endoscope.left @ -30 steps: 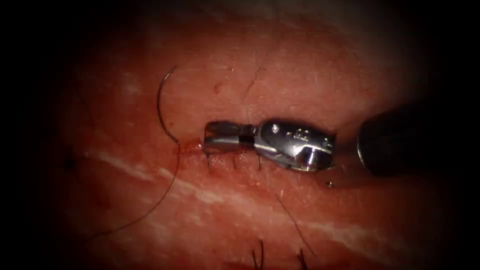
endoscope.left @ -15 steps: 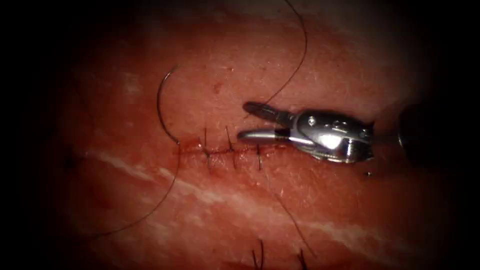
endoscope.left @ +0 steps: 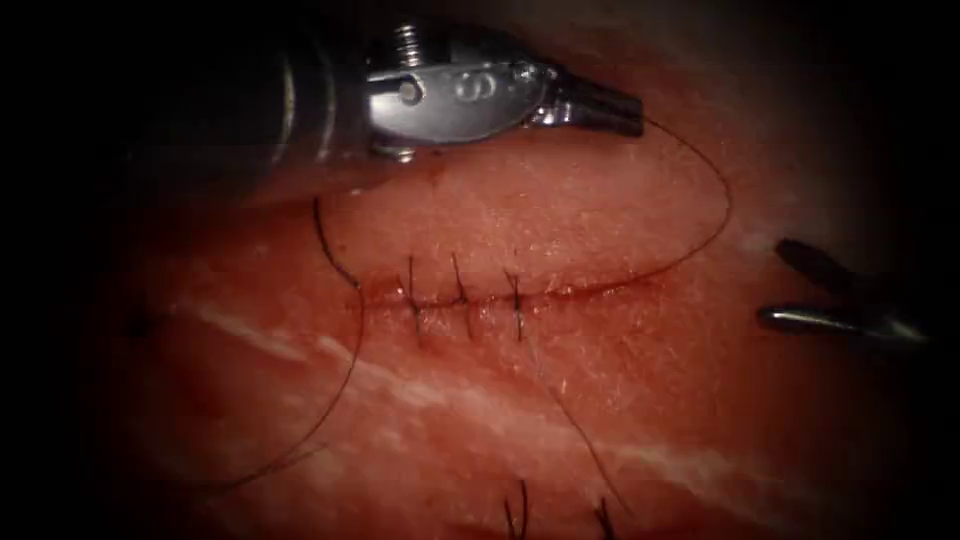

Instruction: Wound Closure

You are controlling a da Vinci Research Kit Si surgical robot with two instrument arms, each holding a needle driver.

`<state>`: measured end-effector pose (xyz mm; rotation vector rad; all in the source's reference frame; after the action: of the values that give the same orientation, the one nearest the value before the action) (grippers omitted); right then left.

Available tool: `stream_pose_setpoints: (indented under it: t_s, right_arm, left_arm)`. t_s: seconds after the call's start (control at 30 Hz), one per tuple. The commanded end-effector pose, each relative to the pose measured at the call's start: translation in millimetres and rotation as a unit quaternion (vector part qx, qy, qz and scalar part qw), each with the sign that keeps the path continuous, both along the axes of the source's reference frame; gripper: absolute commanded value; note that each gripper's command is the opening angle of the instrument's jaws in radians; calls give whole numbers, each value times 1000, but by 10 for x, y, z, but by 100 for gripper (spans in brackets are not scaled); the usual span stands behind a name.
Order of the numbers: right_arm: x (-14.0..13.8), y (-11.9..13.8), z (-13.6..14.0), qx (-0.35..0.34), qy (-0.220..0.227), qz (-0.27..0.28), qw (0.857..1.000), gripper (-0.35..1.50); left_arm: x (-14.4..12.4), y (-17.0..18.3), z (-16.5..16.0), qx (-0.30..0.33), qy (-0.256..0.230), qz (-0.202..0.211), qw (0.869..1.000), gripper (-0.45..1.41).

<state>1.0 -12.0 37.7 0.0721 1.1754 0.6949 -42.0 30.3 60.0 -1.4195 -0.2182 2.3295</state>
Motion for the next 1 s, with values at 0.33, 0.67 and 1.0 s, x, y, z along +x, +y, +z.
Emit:
stream_pose_setpoints:
  t_s: [0.33, 0.67, 1.0]
  right_arm:
    - [-3, -56, 24, 0, -20, -9, 1000, 133]
    - [17, -72, 30, 4, -4, -18, 1000, 136]
    - [48, -98, -14, 22, 21, -69, 997, 131]
  left_arm:
    - [17, 14, -6, 31, 26, -40, 998, 104]
    - [4, -33, -24, 2, -16, 15, 1000, 64]
    - [-14, -132, 16, -86, 22, 158, 983, 47]
